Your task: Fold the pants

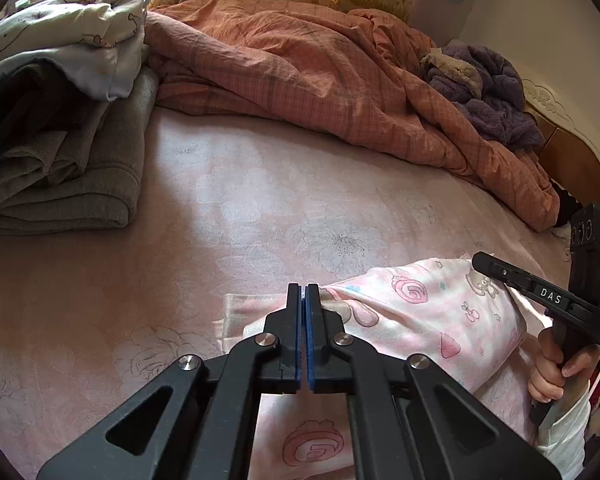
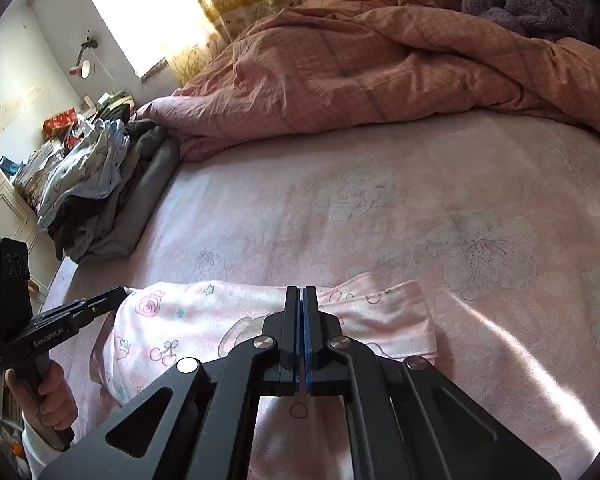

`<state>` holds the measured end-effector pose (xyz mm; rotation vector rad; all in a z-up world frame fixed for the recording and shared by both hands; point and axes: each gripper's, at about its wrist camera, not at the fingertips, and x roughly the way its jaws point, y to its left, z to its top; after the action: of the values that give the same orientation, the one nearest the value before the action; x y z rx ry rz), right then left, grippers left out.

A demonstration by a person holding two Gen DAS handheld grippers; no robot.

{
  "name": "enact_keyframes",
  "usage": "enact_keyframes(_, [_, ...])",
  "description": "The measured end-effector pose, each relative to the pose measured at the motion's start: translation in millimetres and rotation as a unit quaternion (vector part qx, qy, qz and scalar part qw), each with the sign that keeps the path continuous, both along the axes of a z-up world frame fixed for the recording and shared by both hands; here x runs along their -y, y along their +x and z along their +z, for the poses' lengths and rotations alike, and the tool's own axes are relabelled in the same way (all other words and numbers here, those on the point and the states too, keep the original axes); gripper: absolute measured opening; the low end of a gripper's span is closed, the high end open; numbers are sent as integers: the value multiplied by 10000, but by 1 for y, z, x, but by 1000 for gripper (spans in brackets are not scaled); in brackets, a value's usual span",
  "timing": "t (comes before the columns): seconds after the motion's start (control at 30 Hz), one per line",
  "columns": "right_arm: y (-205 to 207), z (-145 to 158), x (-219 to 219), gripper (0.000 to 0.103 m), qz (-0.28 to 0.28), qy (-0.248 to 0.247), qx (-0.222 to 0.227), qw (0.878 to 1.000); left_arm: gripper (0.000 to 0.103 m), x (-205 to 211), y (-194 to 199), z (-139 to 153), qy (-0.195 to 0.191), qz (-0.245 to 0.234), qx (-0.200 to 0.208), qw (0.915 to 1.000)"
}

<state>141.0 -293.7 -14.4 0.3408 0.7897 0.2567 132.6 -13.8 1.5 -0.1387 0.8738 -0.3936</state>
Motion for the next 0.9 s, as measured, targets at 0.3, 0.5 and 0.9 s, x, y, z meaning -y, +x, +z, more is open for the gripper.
enact_keyframes(0.3, [-18,23,6,0,-725,-622,658,9932,1,-15,-3,14,309,412,394,9979])
enact_keyframes(0.5, [1,-10,-5,0,-641,-901,159,9937,2,-5,9,-25,549,387,50,9977])
enact_keyframes(0.9, [-35,39,-10,0,-724,-986,1160,9857,26,28,-38,35,1034,308,1540,9822])
